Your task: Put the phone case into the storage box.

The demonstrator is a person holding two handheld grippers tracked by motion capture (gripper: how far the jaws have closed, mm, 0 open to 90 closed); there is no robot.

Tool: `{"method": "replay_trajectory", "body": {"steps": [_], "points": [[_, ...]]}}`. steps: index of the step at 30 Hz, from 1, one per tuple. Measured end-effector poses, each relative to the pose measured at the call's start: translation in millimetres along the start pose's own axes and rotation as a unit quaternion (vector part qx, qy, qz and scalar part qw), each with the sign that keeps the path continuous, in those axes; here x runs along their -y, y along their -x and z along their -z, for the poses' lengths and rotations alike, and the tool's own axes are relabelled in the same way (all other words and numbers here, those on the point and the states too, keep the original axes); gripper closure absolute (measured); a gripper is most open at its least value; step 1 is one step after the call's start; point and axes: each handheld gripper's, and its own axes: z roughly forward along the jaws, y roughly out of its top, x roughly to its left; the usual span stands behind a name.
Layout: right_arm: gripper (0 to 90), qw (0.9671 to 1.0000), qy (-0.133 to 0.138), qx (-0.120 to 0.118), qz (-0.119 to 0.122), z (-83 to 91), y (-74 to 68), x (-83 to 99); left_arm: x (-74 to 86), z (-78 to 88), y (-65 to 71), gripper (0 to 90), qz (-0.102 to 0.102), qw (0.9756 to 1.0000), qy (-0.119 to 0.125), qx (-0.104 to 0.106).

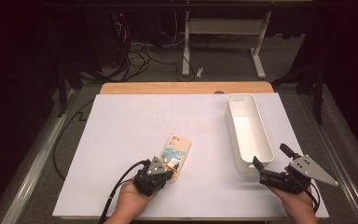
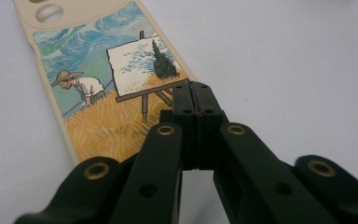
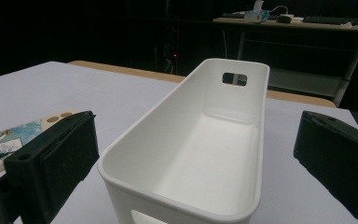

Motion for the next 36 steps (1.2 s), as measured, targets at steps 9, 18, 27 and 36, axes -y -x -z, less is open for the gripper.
{"method": "replay_trajectory", "body": {"steps": [9, 18, 27, 36], "points": [[0.3, 1.0000, -0.001, -0.001, 0.001, -0.9, -0.7, 0.0, -5.2, -9.2, 15.6, 89.8, -0.027, 0.9995, -0.002, 0.016], [0.4, 1.0000, 0.001, 0.000, -0.003, 0.2, 1.0, -0.1, -4.6, -15.8, 21.2, 89.9, -0.046, 0.9986, -0.027, 0.000], [0.5, 1.0000, 0.001, 0.000, -0.004, 0.5, 1.4, -0.1, 1.4, -8.0, 7.6, 89.8, -0.025, 0.9992, -0.030, -0.013], [0.5, 1.0000, 0.001, 0.000, -0.004, 0.6, 2.2, 0.5, 15.6, 22.4, -18.3, 89.7, 0.021, 0.9990, 0.040, 0.003]]}}
